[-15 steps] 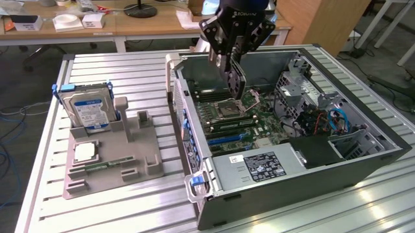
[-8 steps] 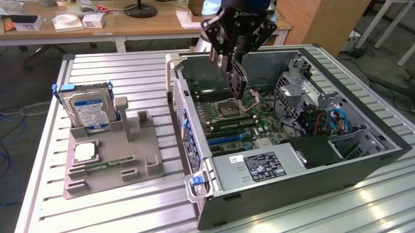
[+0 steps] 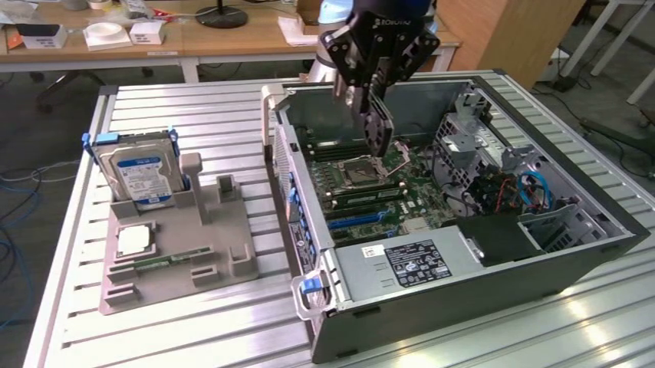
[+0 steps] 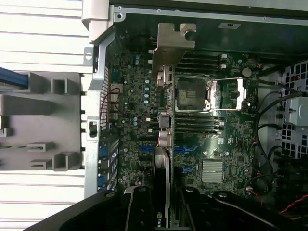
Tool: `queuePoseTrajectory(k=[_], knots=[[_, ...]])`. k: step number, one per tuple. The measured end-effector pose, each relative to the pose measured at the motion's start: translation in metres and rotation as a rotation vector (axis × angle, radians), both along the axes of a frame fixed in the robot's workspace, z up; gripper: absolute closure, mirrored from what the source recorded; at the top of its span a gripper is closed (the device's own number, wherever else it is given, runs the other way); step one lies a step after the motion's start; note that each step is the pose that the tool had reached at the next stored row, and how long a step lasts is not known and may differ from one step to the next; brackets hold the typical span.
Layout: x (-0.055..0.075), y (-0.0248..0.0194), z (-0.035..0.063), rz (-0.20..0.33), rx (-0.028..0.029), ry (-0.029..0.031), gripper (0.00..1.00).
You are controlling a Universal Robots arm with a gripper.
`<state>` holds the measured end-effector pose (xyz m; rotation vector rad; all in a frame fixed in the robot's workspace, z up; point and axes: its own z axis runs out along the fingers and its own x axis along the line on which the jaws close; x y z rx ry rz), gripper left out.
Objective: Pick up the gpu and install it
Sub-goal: 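Pick up the gpu and move the gpu toward the slot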
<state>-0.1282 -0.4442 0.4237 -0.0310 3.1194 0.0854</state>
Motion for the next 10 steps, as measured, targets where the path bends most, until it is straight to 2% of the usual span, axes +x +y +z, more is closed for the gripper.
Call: queuePoseTrajectory(k=[10], knots=[[0.0047, 0.0000, -0.0002, 0.000, 0.0001, -0.0001, 0.74]])
